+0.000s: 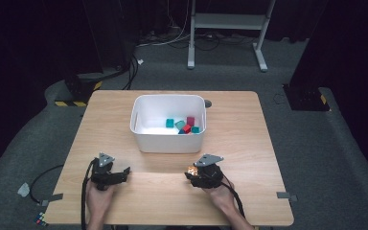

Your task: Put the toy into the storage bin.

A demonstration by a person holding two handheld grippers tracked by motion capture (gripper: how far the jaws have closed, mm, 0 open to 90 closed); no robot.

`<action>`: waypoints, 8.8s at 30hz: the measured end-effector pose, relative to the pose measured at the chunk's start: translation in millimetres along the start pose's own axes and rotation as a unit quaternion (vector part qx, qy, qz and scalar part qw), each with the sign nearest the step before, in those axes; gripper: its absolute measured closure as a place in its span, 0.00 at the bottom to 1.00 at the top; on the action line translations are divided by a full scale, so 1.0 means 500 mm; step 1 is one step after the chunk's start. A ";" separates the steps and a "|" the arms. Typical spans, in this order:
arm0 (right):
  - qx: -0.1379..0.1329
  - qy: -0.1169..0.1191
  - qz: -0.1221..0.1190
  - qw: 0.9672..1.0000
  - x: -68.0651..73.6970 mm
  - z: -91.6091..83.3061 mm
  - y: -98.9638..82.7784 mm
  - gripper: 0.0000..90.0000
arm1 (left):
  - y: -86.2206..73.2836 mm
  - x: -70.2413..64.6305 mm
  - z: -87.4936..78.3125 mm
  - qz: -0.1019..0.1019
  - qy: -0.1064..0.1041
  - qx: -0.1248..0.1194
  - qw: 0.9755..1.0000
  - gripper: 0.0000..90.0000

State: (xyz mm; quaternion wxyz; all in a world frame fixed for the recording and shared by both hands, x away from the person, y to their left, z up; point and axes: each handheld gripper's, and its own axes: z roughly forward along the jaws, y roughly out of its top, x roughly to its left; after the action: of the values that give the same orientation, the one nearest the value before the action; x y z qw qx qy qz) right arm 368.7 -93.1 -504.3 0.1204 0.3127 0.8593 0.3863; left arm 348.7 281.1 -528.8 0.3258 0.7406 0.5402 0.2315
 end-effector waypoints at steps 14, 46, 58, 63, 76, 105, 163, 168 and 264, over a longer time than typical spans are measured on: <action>-0.008 0.006 0.004 1.000 -0.005 -0.028 0.011 0.53 | 0.000 0.000 0.000 0.000 0.000 0.000 1.000 0.16; -0.036 -0.001 -0.002 0.999 -0.034 -0.104 0.060 0.53 | 0.000 0.000 0.000 0.000 0.000 0.000 1.000 0.16; -0.054 -0.004 -0.003 0.999 -0.046 -0.132 0.077 0.53 | 0.000 0.000 0.000 0.000 0.000 0.000 1.000 0.16; -0.061 -0.005 -0.002 0.998 -0.050 -0.141 0.085 0.53 | 0.000 0.000 0.000 0.000 0.000 0.000 1.000 0.16; -0.073 -0.001 0.001 0.997 -0.059 -0.164 0.110 0.53 | 0.000 0.000 0.000 0.000 0.000 0.000 1.000 0.16; -0.084 0.009 0.004 0.996 -0.081 -0.188 0.176 0.53 | 0.000 0.000 0.000 0.000 0.000 0.000 1.000 0.16; -0.085 0.011 0.003 0.996 -0.134 -0.123 0.346 0.53 | 0.000 0.000 0.000 0.000 -0.001 0.000 1.000 0.16; -0.077 0.011 0.008 0.997 -0.140 -0.106 0.354 0.53 | 0.000 0.000 0.000 -0.001 -0.001 0.000 1.000 0.16; -0.090 -0.014 0.037 0.995 -0.177 -0.129 0.296 0.44 | 0.000 0.000 0.000 0.000 0.000 0.000 1.000 0.16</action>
State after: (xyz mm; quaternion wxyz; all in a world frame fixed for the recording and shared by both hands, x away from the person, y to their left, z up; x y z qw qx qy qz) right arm 473.9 -112.0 -354.4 0.1459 0.3382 0.8070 0.4617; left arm 348.7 281.0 -528.9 0.3261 0.7406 0.5400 0.2313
